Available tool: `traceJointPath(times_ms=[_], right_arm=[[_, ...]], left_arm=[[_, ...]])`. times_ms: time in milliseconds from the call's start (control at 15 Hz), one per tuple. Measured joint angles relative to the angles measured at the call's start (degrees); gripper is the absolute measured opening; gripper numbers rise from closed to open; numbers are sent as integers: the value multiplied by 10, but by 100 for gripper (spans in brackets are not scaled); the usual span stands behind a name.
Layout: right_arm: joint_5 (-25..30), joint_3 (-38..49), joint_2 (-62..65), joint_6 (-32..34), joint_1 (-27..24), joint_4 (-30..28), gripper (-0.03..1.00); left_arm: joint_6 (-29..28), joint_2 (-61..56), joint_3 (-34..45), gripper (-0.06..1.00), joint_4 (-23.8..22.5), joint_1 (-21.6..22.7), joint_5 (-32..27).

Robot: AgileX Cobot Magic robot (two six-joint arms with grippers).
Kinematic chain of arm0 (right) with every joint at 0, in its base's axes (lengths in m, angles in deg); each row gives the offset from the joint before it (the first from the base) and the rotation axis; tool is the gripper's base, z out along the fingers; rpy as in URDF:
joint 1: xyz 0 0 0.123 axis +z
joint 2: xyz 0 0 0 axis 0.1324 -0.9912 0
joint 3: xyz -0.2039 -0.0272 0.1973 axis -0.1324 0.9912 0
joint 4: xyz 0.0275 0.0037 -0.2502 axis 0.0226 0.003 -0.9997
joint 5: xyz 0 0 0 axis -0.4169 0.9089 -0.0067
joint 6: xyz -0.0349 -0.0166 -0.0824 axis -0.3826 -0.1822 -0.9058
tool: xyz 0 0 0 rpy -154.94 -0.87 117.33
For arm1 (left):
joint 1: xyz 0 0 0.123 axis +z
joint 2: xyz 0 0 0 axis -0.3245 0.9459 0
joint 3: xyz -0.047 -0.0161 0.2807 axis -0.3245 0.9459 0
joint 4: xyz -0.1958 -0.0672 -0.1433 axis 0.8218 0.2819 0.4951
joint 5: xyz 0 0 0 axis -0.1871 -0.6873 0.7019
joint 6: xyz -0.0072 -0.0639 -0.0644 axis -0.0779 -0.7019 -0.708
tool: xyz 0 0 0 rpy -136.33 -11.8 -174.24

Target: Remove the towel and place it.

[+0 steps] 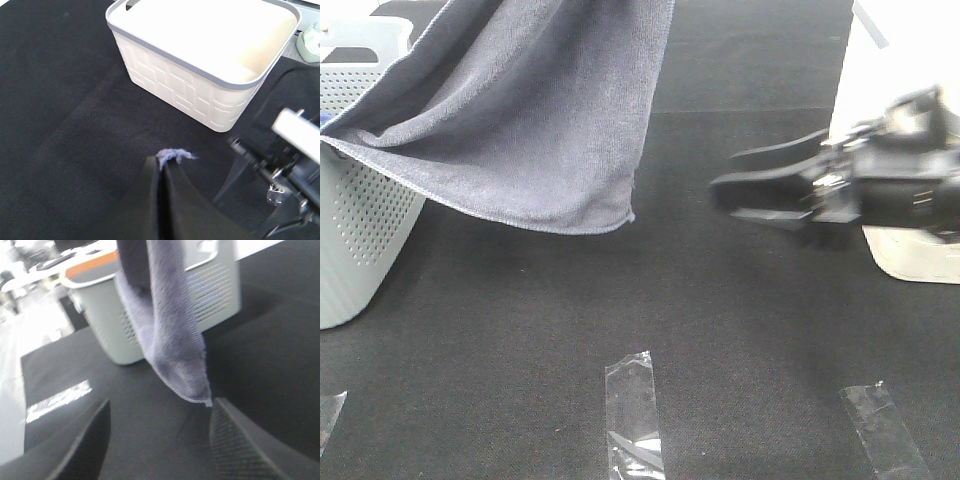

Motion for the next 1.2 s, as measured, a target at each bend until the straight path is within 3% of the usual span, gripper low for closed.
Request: traceJointPath(times_ms=[333, 600, 867, 1200], right_arm=[[-19, -90, -123, -10, 18, 2, 57], [-11, -144, -178, -10, 26, 4, 63], [-36, -198, -218, -9, 92, 5, 64], [-50, -229, -230, 2, 124, 4, 62]], left_arm=[[0, 0, 0, 0, 2, 0, 0], [0, 0, 0, 0, 2, 0, 0], [0, 0, 0, 0, 2, 0, 0], [0, 0, 0, 0, 2, 0, 0]])
